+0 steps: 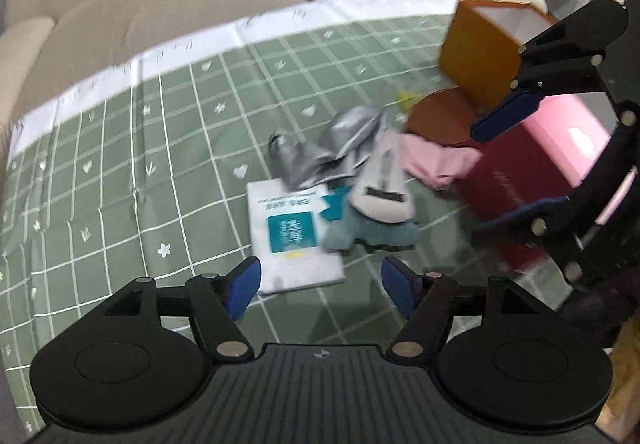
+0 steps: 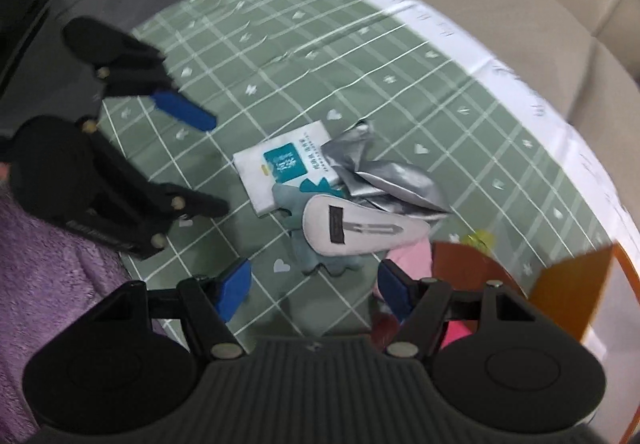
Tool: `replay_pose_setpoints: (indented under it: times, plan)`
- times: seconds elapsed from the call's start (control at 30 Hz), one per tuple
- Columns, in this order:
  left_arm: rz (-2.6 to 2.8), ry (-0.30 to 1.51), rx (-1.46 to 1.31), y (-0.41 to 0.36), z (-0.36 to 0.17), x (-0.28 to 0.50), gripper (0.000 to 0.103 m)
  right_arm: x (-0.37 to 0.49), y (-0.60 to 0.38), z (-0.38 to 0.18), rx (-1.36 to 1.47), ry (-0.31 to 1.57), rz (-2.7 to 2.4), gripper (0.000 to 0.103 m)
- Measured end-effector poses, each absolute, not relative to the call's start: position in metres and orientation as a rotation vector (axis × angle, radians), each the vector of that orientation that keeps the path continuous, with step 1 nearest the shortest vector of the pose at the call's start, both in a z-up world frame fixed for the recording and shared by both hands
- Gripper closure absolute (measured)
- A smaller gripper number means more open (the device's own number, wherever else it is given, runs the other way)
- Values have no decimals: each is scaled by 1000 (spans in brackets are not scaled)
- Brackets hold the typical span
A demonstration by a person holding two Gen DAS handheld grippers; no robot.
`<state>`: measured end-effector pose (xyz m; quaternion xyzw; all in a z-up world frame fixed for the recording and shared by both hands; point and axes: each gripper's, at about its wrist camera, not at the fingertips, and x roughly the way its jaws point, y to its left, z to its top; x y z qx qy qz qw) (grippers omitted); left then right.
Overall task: Organize soft objects
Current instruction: 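Grasp the white tissue packet with the left gripper while the right gripper grasps the white slipper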
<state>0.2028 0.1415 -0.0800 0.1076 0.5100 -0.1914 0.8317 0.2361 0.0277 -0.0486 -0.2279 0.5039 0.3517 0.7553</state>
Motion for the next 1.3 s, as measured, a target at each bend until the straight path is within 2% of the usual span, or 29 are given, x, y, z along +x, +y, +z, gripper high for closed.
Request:
replay_pose_setpoints:
  times: [0.23,0.57,0.77,1.17,1.3]
  plan:
    - [-431,1132,183,151,-116,230,20,270,65,-88,-713,1212,848,32]
    - [-487,1139,308,143,-145,247,15,287,92,-126,-804,1297,872,31]
    - [-493,1137,285,146,-154,253,14,295,102,-138,-844,1303,858,33]
    - [-465,1100,293,142,-158,247,22,289,103,-148,-844,1277,835,33]
    - [-439,1101,275,142,-157,245,26,284,99,-147,-832,1264,817,39]
